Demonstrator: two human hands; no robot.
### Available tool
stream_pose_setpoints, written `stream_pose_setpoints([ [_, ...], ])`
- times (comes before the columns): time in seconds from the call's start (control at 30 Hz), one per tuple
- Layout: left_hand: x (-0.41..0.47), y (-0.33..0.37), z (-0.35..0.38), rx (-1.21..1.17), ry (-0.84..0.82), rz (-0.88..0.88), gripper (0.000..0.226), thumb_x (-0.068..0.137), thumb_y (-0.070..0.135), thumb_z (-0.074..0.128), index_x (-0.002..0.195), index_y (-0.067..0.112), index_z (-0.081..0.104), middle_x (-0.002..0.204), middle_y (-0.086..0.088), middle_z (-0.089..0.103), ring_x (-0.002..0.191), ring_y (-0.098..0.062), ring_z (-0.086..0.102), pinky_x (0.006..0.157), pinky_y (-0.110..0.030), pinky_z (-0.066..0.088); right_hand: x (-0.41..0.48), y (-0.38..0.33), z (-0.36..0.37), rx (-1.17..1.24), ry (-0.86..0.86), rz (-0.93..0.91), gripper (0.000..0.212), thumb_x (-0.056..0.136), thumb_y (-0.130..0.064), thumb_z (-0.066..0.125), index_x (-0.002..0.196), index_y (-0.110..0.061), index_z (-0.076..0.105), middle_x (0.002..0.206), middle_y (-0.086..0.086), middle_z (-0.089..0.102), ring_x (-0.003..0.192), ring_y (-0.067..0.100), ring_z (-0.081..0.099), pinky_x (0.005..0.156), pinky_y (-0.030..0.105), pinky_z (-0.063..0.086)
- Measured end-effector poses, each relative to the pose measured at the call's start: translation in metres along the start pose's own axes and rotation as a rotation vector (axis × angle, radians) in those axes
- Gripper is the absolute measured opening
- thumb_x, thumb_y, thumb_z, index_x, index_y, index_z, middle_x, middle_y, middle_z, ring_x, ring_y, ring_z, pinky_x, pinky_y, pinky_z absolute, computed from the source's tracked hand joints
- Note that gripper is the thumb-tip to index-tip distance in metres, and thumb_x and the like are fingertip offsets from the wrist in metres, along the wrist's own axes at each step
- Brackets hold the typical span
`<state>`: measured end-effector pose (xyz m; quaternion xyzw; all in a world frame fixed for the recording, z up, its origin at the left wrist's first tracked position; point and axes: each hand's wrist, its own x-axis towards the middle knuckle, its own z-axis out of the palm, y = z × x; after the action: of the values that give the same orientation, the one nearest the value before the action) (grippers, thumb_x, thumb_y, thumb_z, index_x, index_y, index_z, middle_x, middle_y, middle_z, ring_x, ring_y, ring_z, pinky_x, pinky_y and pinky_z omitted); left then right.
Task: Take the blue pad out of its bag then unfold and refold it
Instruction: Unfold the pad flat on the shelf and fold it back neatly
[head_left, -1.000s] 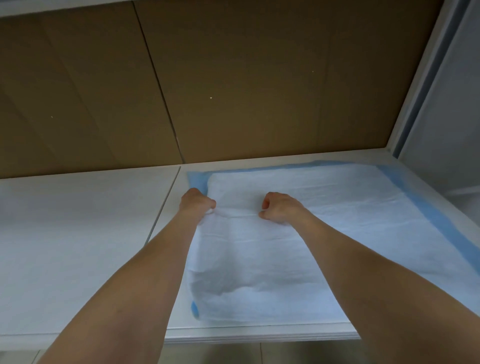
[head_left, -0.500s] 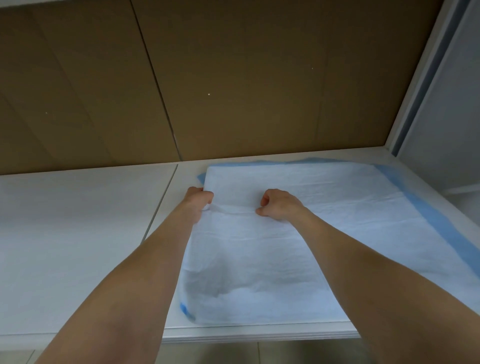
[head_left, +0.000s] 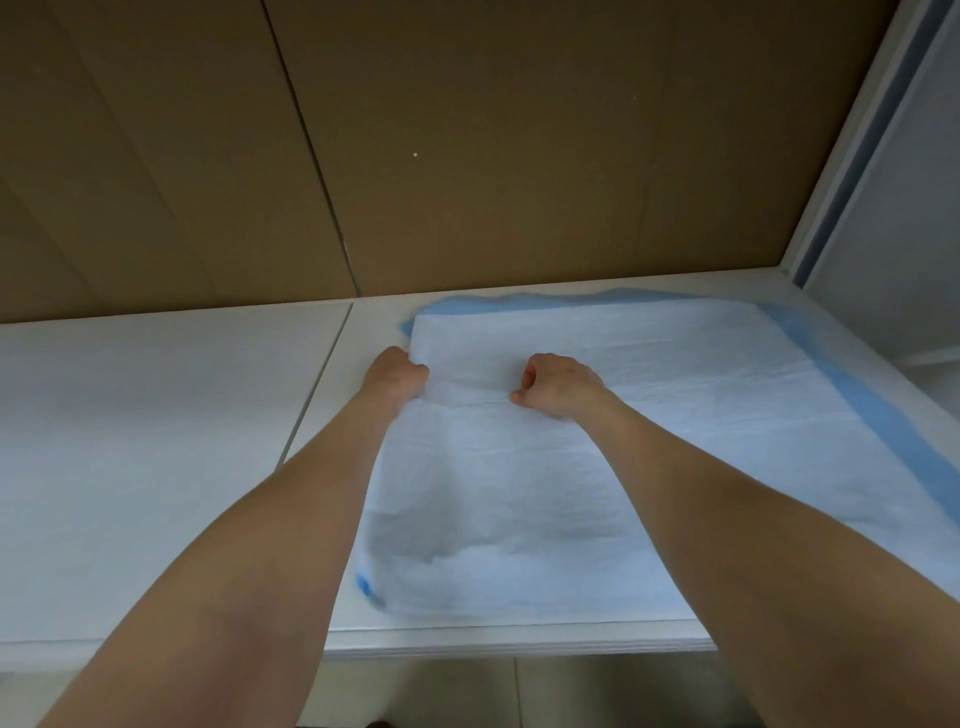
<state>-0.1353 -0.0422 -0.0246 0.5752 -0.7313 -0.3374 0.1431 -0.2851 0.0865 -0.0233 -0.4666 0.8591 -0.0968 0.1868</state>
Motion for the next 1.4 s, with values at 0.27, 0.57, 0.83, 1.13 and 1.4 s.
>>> stream_pose_setpoints([
  [0.27,-0.030,-0.017,-0.018,0.117,-0.025,0.080,0.065,0.086,0.022,0.066,0.141,0.004,0.037,0.141,-0.014,0.045,0.126,-0.029,0.047,0.100,-0.030,0.039,-0.033,-0.007,-0.003,0.015,-0.020,-0.024,0.051,0.089,-0.038,0.057,0.134,-0.018,0.046,0.134,0.011,0.041,0.117,0.028,0.050,0.093,0.032,0.044],
  [0.57,-0.089,-0.038,-0.026,0.172,0.029,0.081,0.057,0.081,0.024,0.071,0.130,0.007,0.048,0.133,-0.013,0.047,0.120,-0.028,0.049,0.092,-0.030,0.042,-0.095,-0.005,0.011,0.020,0.011,0.033,0.038,0.081,-0.039,0.063,0.109,-0.014,0.061,0.110,0.003,0.061,0.097,0.021,0.059,0.076,0.030,0.046],
  [0.83,-0.114,-0.052,-0.022,0.161,-0.035,-0.013,0.038,0.077,0.022,0.075,0.105,0.003,0.058,0.115,-0.016,0.062,0.104,-0.031,0.060,0.078,-0.031,0.048,-0.118,-0.003,0.022,0.053,-0.095,0.039,0.041,0.087,-0.035,0.060,0.115,-0.005,0.063,0.116,0.009,0.064,0.092,0.022,0.059,0.076,0.030,0.044],
  [1.13,-0.112,-0.050,-0.024,0.245,-0.095,0.076,0.019,0.090,0.016,0.058,0.101,0.002,0.055,0.113,-0.021,0.060,0.092,-0.031,0.056,0.071,-0.028,0.040,-0.114,-0.004,0.025,0.052,-0.109,0.000,0.036,0.090,-0.036,0.057,0.111,-0.007,0.061,0.114,0.007,0.062,0.103,0.024,0.059,0.080,0.032,0.043],
  [1.4,-0.143,-0.054,-0.032,0.495,0.027,0.254,0.045,0.091,0.035,0.057,0.131,0.015,0.046,0.130,-0.014,0.040,0.115,-0.031,0.051,0.095,-0.039,0.045,-0.143,0.004,0.012,0.269,-0.182,-0.098,0.037,0.088,-0.038,0.065,0.114,-0.011,0.063,0.115,-0.001,0.055,0.111,0.020,0.052,0.089,0.027,0.040],
])
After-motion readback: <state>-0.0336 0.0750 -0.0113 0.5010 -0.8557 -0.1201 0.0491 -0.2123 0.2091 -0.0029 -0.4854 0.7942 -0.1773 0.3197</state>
